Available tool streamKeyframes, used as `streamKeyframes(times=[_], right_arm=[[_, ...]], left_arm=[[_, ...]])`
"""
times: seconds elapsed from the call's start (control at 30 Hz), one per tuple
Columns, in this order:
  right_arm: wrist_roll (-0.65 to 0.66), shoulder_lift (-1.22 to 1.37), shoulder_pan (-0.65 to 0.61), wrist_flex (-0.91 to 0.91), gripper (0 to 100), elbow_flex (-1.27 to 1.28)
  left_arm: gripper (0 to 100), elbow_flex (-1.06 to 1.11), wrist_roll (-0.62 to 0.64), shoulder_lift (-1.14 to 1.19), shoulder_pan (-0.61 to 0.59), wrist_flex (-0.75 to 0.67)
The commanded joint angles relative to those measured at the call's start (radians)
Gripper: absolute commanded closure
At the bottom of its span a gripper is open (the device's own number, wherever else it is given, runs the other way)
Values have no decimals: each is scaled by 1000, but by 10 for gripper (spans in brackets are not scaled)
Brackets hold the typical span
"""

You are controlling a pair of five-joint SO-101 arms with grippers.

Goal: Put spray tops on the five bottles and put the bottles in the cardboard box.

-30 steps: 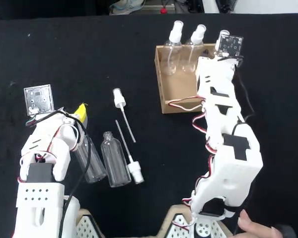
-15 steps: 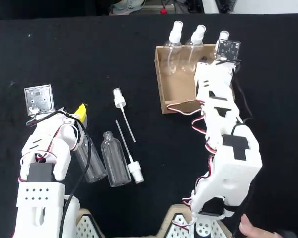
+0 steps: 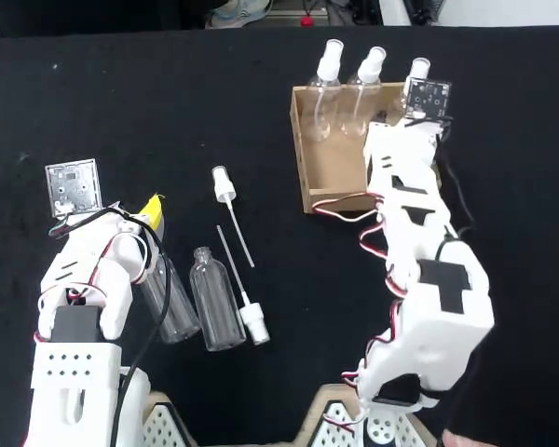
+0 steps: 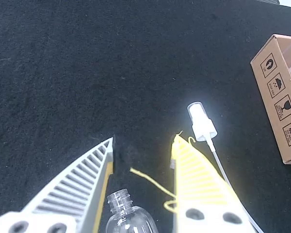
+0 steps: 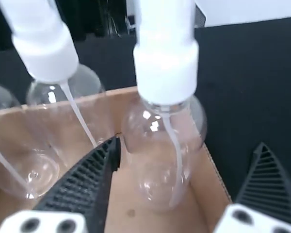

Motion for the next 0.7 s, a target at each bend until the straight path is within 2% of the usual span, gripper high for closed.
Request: streamKeyframes(times=[0.0, 0.13, 0.27, 0.37, 0.5, 0.67], right_arm=[[8, -133, -8, 3, 620, 30], [8, -194, -8, 28, 620, 91], [6, -266, -6, 247, 642, 102], [6, -308, 3, 428, 774, 47], [3, -315, 38, 575, 979, -62], [8, -242, 41, 707, 982, -200]], left_arm=[[813, -21, 8, -11, -10, -15], [813, -21, 8, -11, -10, -14], [813, -21, 8, -11, -10, -14], [813, -21, 8, -11, -10, -14], [813, -21, 8, -11, -10, -14], [813, -21, 8, -11, -10, -14]])
